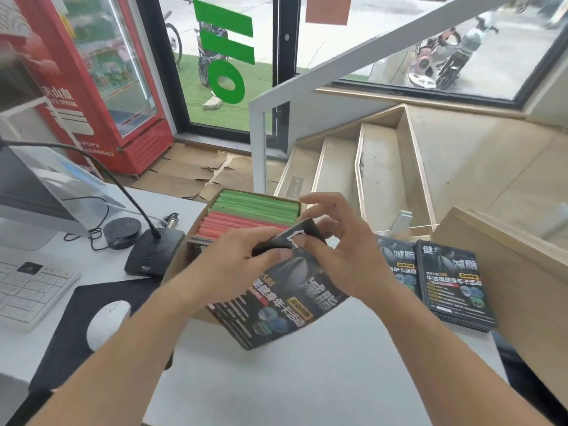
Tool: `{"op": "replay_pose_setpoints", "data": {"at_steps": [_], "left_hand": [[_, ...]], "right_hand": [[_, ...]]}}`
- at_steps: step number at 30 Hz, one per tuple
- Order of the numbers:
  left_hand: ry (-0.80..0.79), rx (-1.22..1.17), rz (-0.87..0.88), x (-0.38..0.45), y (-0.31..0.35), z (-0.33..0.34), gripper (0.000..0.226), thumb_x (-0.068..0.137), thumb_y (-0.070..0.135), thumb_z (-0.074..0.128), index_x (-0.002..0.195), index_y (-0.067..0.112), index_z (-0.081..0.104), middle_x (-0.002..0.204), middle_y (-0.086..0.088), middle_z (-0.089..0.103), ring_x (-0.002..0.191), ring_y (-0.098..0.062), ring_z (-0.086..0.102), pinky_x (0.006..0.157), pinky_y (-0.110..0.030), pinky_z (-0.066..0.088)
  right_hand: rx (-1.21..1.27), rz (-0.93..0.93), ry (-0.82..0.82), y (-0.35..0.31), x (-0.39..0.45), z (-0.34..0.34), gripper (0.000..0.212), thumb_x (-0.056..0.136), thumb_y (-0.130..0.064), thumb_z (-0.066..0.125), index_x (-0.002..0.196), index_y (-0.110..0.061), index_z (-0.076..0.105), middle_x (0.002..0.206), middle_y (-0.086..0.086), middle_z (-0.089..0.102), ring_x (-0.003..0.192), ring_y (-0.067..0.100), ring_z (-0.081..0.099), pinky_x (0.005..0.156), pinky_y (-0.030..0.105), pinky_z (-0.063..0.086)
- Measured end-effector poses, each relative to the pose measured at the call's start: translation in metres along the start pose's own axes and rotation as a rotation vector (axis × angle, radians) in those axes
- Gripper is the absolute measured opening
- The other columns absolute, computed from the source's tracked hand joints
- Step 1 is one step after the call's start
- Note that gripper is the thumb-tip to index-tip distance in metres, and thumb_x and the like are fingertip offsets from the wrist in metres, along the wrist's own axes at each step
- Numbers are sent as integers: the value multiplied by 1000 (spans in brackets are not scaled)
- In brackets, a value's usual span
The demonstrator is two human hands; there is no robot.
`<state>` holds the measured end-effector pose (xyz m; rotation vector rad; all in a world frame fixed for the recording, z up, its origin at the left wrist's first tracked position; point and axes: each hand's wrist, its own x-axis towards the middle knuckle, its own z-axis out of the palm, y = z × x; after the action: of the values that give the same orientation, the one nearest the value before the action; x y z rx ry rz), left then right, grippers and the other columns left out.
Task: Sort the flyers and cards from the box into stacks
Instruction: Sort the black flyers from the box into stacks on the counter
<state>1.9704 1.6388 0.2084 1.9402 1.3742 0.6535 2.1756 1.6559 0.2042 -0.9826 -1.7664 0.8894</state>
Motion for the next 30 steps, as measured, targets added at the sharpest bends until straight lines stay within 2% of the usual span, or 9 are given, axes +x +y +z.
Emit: {"op": "replay_pose_setpoints", "data": {"at_steps": [3,6,8,10,14,16,19,22,30], "left_hand": [[45,-314,-45,8,7,46,15,101,33,59,103,26,73,93,3,75,89,-20,69,83,-42,54],[140,-577,-166,15,11,94,16,101,32,59,111,30,71,102,8,77,97,-13,72,94,-39,54],[146,-781,-300,23,12,125,15,101,34,59,110,34,71,106,4,78,100,-18,73,97,-47,54],[145,-918,-391,33,12,153,12,100,35,60,105,34,71,105,-3,78,97,-28,75,94,-58,55],[182,-857,-344,46,6,189,11,100,34,61,103,31,71,103,-5,77,95,-31,74,92,-62,54],[175,-791,-299,49,3,196,13,101,29,60,107,30,72,103,-1,78,97,-25,73,91,-52,56],[166,-822,-253,50,1,202,18,102,20,57,113,23,72,106,3,78,101,-12,72,85,-27,50],[150,-825,-228,47,0,212,20,102,15,56,116,18,70,109,2,77,103,-11,71,83,-18,49],[167,-826,-257,40,-5,240,23,103,13,54,123,24,59,115,7,73,115,-14,64,92,-27,47]], "right_hand": [[10,205,71,20,-13,-39,53,81,-25,84,125,-38,57,96,-8,70,75,15,70,62,27,58],[105,478,166,55,-45,-78,49,74,-43,83,119,-38,63,98,-11,75,92,13,72,74,28,59],[301,624,166,82,-71,-91,47,78,-38,78,122,-26,64,108,-2,76,105,23,71,87,38,58],[386,683,169,99,-91,-88,37,91,-26,70,126,-16,63,111,-2,76,107,18,70,85,29,56],[412,663,374,112,-110,-78,19,99,-7,60,115,-16,63,98,-9,78,91,6,72,69,17,55],[386,618,457,117,-114,-82,15,98,-4,61,108,-14,66,98,-1,77,94,13,72,74,23,56],[355,558,479,117,-118,-88,19,97,2,61,96,-17,64,84,-13,74,84,1,68,75,16,51],[323,558,432,122,-125,-90,21,98,3,57,104,-16,64,91,-14,74,88,0,67,76,13,49],[316,656,415,147,-147,-81,37,98,6,55,123,-20,62,118,-1,73,116,20,65,102,42,50]]}}
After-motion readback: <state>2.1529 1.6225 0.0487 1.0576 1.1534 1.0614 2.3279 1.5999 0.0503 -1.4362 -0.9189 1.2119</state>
